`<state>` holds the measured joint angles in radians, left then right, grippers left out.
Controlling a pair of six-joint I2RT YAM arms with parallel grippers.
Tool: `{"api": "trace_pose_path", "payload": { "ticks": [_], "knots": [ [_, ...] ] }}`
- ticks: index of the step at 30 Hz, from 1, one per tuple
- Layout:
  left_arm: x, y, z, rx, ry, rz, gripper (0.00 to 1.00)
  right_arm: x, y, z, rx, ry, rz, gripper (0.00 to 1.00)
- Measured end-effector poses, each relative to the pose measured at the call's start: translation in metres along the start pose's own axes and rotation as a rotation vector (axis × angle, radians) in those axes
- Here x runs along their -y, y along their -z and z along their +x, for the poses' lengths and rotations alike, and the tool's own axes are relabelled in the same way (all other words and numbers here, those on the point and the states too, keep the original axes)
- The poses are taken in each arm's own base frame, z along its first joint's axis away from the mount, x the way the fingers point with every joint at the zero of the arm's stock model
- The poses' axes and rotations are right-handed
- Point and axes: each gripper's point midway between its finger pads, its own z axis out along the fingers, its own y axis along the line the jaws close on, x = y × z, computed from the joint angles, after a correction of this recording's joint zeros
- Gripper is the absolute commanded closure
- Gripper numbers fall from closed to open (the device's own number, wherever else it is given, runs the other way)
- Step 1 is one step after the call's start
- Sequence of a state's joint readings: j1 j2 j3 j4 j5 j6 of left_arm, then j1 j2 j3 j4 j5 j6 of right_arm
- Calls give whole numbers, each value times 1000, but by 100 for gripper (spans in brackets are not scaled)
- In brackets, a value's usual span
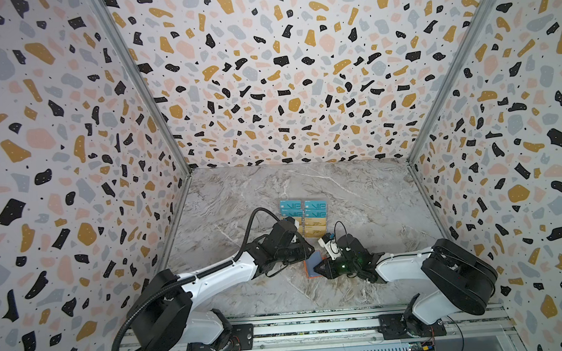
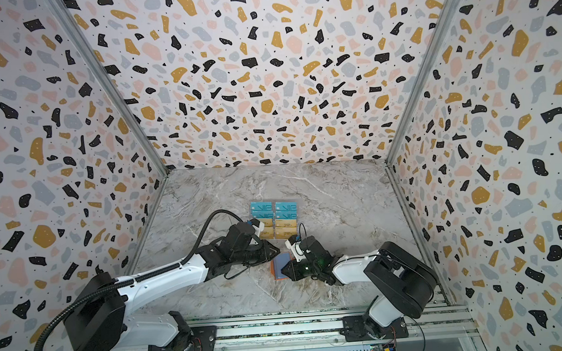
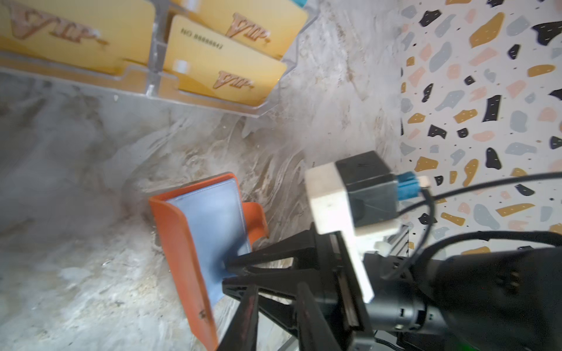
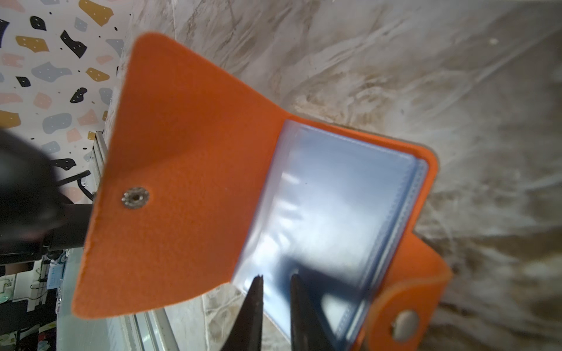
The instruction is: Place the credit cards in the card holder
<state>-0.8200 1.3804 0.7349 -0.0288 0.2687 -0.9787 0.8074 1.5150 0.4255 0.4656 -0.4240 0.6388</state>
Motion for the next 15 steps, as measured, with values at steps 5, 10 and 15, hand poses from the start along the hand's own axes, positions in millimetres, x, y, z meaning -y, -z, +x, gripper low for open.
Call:
{"api": "trace_pose_path", "payload": {
  "ticks": [5,10,15],
  "knots": [
    [-22,-4,10,-40,-24,-86,75,-1,0,0,6,-3,-5,81],
    [-48,0,19,-70,-54,-199,78,0,1,2,5,-5,-5,82],
    [-69,1,24,-63,-68,-268,84,1,1,2,5,-13,-4,83]
  ]
}}
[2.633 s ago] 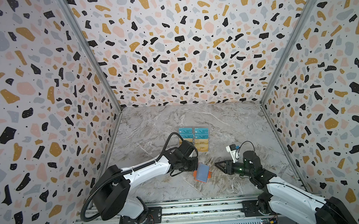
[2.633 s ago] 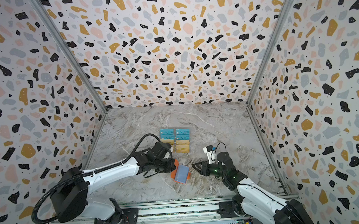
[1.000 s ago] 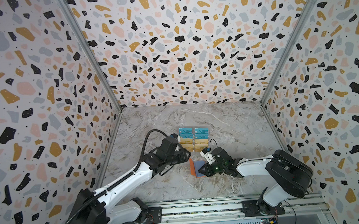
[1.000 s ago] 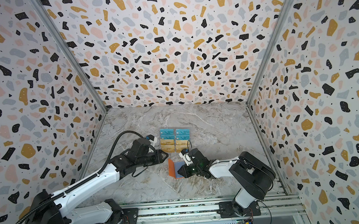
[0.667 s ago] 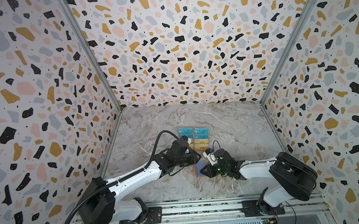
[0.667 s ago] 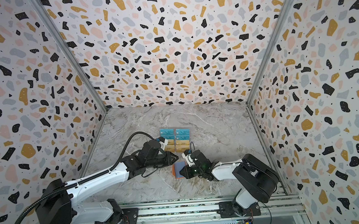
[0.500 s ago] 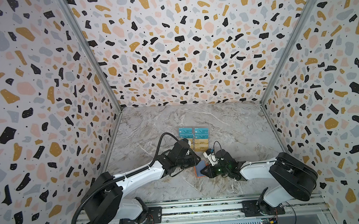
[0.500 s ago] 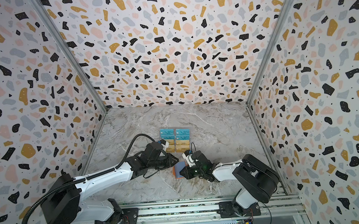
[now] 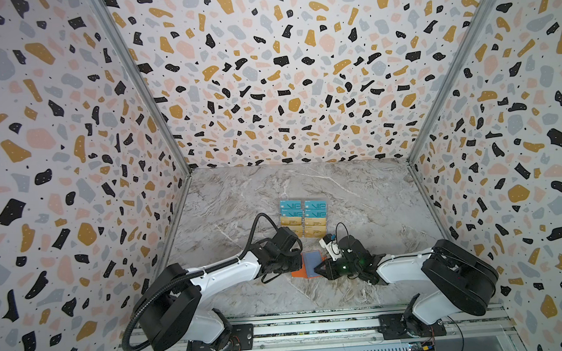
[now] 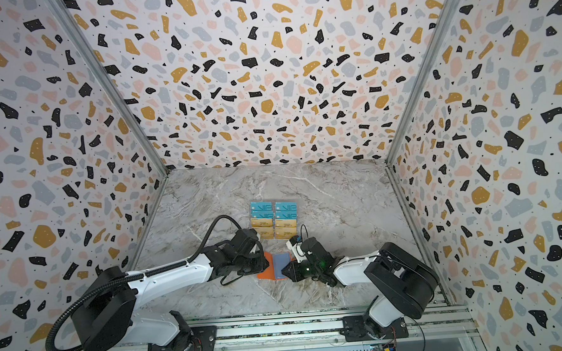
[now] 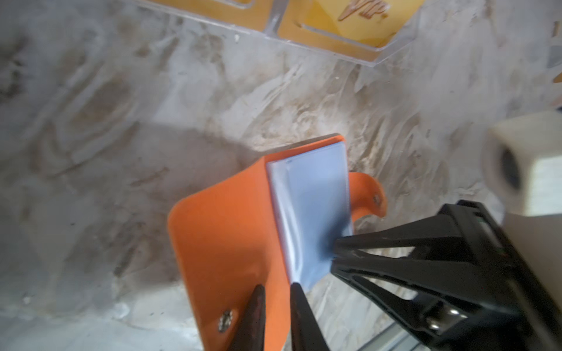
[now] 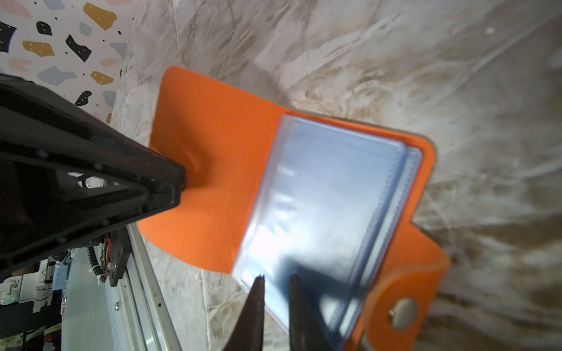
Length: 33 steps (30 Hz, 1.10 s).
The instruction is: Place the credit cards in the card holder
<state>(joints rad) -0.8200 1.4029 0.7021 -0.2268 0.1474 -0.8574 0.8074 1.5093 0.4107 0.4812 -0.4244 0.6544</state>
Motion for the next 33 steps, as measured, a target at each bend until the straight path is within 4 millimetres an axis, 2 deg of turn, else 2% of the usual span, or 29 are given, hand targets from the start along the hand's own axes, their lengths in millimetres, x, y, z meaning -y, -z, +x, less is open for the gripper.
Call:
{"api": "trace_pose_path", "payload": {
  "ticks": [4,8,15,21,28,33],
  "knots": [
    [-22,-9,12,-19,3,-63,88,-1,3,-1,8,-9,6,84],
    [-34,-17,15,-28,-9,-110,89,-3,7,-4,21,-12,7,84],
    [-33,-20,8,-19,-81,-130,89,-2,9,-1,1,-29,23,83],
    [-32,-22,4,-24,-148,-141,89,-9,8,-13,4,-18,30,84],
    [-27,-28,-6,-31,-207,-141,89,-10,14,-13,-7,-19,46,82],
    [-24,-32,-11,-33,-237,-140,89,-14,13,-22,-3,4,57,82]
  ]
}}
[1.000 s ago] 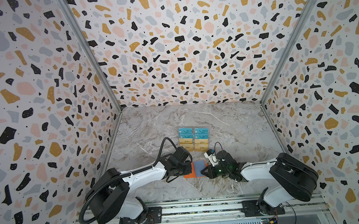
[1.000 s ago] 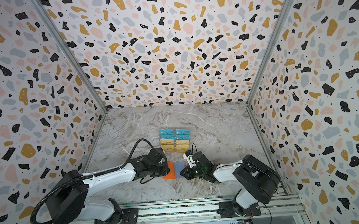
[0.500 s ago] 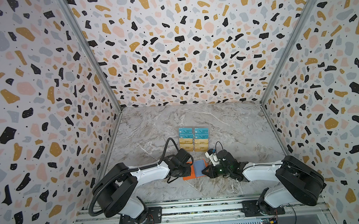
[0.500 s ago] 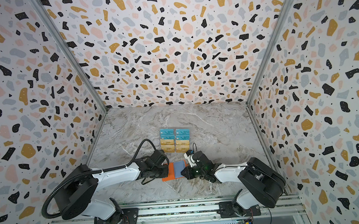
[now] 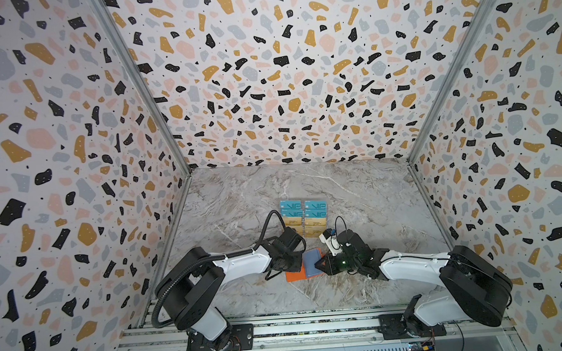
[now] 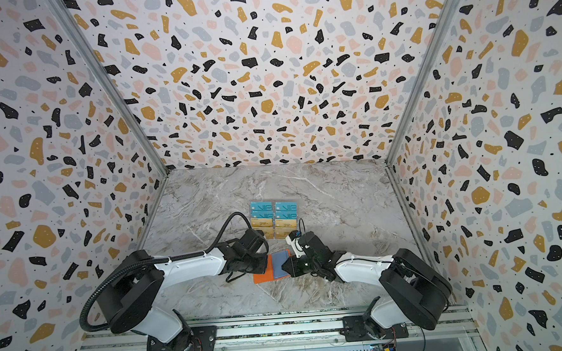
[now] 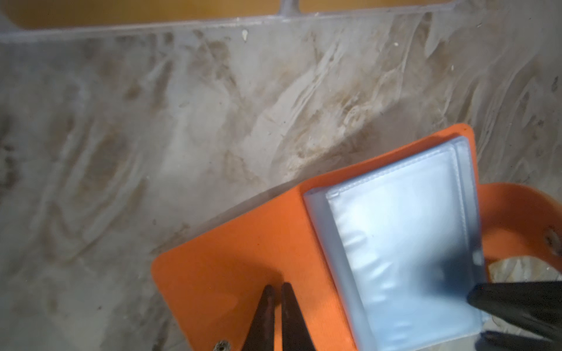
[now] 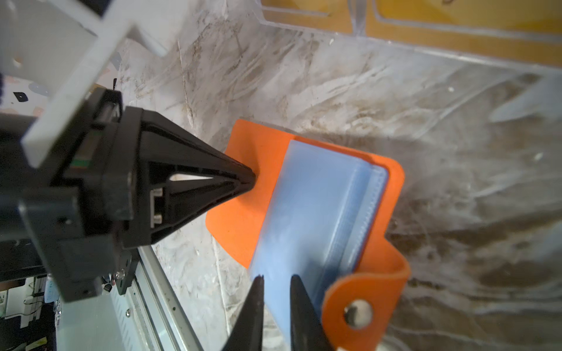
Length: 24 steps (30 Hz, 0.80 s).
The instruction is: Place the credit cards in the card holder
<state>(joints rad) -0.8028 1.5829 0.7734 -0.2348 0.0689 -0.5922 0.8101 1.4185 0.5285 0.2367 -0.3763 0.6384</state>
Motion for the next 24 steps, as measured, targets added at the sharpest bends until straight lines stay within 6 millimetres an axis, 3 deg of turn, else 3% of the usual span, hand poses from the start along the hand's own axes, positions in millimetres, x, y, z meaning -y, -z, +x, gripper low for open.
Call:
{"api": "trace_pose_path", "payload": {
  "ticks": [7,13,24],
  "knots": [
    [2,0,-4,13,-4,13,87,9,-9,3,-29,3,25,82],
    [11,2,1,70,77,129,82,21,-12,17,-58,-15,49,82],
    [25,12,-4,141,240,345,70,23,-13,15,-48,-18,46,82]
  ]
}}
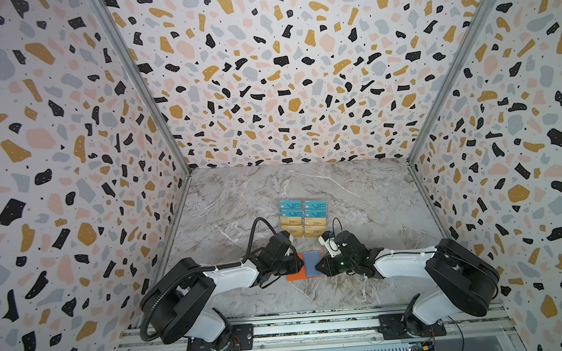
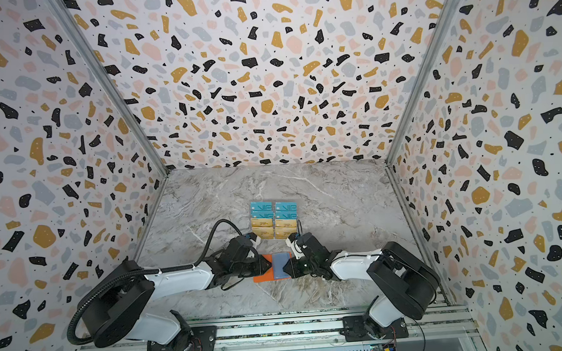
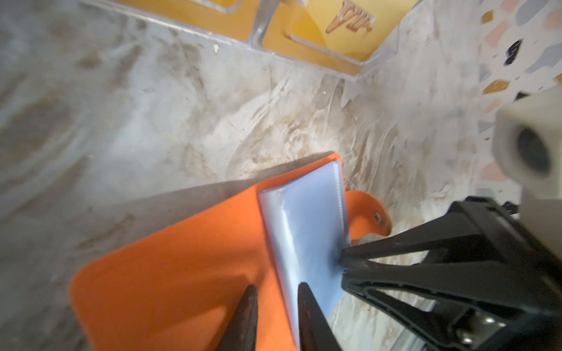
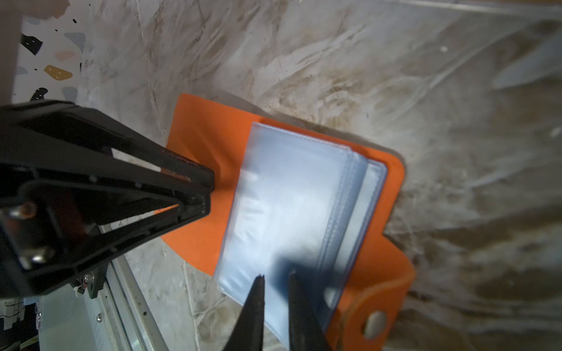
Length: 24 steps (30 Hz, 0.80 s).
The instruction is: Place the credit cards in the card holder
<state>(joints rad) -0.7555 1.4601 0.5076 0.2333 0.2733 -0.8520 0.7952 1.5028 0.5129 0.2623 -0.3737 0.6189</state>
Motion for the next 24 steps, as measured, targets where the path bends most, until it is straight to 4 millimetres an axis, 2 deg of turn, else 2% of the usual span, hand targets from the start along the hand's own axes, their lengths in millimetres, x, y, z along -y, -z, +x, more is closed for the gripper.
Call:
{"api": "trace_pose_path", "payload": {
  "ticks": [4,10,24],
  "knots": [
    [10,0,-6,20,31,63,66,1,0,0,2,-2,1,82],
    [22,-4,-10,24,52,129,66,2,1,1,7,-2,-2,83],
    [19,-16,-2,-17,94,146,66,2,3,3,14,-2,-6,83]
  ]
}}
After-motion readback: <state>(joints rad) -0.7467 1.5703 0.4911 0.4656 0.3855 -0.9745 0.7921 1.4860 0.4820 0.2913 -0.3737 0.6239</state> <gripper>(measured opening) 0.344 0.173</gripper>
